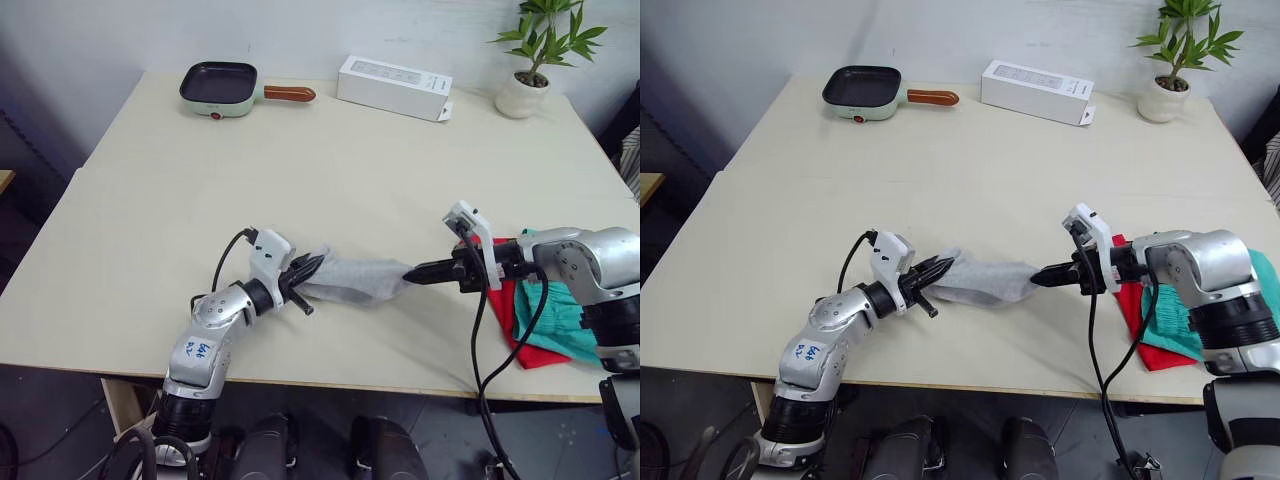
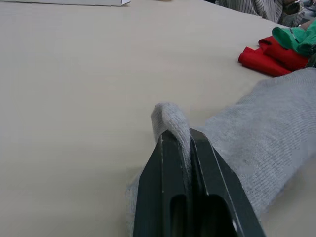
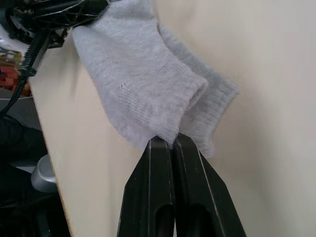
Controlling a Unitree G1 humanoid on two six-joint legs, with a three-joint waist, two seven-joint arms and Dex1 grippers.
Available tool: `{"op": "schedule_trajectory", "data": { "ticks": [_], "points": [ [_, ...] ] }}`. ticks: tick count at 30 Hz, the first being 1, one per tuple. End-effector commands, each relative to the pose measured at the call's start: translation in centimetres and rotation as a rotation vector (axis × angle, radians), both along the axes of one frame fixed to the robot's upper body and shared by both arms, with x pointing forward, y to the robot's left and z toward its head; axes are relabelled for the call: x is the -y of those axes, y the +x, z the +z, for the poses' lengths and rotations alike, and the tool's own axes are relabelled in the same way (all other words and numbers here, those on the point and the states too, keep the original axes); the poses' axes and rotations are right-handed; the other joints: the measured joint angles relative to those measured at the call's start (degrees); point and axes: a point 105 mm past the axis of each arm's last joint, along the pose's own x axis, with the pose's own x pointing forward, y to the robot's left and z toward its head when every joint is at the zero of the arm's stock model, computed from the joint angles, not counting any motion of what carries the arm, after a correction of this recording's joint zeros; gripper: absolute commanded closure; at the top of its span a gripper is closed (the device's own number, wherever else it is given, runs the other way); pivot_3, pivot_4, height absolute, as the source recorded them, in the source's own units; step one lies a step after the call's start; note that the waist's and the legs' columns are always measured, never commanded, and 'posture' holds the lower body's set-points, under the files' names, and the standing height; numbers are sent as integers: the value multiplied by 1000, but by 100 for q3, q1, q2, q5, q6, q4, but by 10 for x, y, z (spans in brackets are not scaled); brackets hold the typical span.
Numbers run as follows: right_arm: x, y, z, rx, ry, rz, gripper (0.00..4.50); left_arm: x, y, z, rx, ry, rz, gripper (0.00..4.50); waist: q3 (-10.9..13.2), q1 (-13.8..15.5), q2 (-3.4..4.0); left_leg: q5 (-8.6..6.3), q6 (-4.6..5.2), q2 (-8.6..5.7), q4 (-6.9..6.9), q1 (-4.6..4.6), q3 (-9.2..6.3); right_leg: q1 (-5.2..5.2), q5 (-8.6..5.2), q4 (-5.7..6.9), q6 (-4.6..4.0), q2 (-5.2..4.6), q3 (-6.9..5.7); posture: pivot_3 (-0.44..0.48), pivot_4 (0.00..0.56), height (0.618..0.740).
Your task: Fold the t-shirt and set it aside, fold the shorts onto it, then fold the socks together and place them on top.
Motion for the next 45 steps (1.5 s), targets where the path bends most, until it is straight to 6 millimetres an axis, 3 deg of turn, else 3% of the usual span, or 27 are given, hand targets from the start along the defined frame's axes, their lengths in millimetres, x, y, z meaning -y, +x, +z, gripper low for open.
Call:
{"op": "schedule_trajectory", "data": {
  "ticks": [1, 15, 17, 20, 25, 27, 30, 31, 34, 37, 39, 41, 45],
  "points": [
    [-1, 5, 8, 38, -5, 10, 4500, 4, -3, 5, 45, -14, 3, 4491, 0, 1, 0, 0, 0, 0, 0, 0, 0, 0, 0, 0, 0, 0, 0, 0, 150, 740],
    [-12, 13, -11, -16, -15, -10, 4500, 2, -3, -13, 3, -14, 28, 4491, 1, -5, 2, -1, -2, 1, -1, -1, -2, -1, 0, 1, -1, 0, -4, 0, 150, 740],
    [-10, 13, -13, -20, -18, -13, 4500, 1, -3, -13, -3, -27, 22, 4003, 1, -5, 2, -1, -2, 1, -1, -2, -2, -2, 0, 1, -1, 0, -4, 0, 150, 740],
    [-4, 14, -11, 7, -22, -30, 3836, 0, -6, -12, 7, -20, 2, 3195, 1, -4, 3, -1, -2, 1, -1, -1, -3, -1, 0, 0, -1, 0, -5, 0, 150, 740],
    [14, 18, -3, 107, -44, -54, 2043, -13, -7, 5, 94, -31, 0, 1623, 2, 1, 4, -1, -2, 1, -1, -2, -3, -2, 0, -2, -1, 0, -5, 0, 150, 740],
    [19, 20, 13, 218, -4, -40, 1378, -23, -10, 25, 159, -71, -30, 1611, 4, -2, 7, -1, -3, 1, -1, -3, -3, -2, 0, -3, -1, 1, -6, 0, 150, 740],
    [11, 10, 38, 347, 97, 53, 1484, -32, -12, 48, 237, -69, -88, 1611, 11, -2, 18, -1, -4, 1, -1, -3, -2, -2, 0, -5, -1, 2, -6, 0, 150, 740],
    [5, 6, 42, 376, 124, 81, 1755, -32, -13, 51, 252, -60, -111, 1611, 11, -1, 19, -1, -4, 2, -2, -3, -2, -2, 0, -4, -1, 3, -7, 0, 150, 740],
    [-24, -5, 43, 478, 173, 139, 2776, -25, -17, 55, 272, -28, -211, 2239, 11, -17, 19, -2, -5, 3, -6, 1, -2, 0, 0, -4, -1, 6, -7, 0, 150, 740],
    [-50, -14, 29, 573, 179, 153, 3916, -9, -19, 47, 256, 52, -299, 3228, 10, -11, 19, -1, -10, 5, -11, 2, -2, 3, 0, 6, -1, 13, -9, 0, 150, 740],
    [-65, -14, 16, 625, 211, 72, 4500, 4, -17, 28, 222, 125, -327, 3876, 11, 12, 20, 1, -11, 0, -18, 1, -1, 1, 0, 10, -1, 21, -12, 0, 150, 740],
    [-78, -17, -1, 675, 206, 40, 4500, 10, -11, 13, 182, 136, -305, 4486, 11, 35, 21, 3, -8, -8, -21, 2, -1, 1, 0, 12, 0, 26, -13, 0, 150, 740],
    [-84, -20, -41, 766, 115, 41, 4500, 5, 5, -18, 82, 154, -202, 4486, 11, 59, 21, 5, 3, -18, -22, 2, 10, -2, 6, 7, 11, 26, -15, 0, 150, 740]
  ]
}}
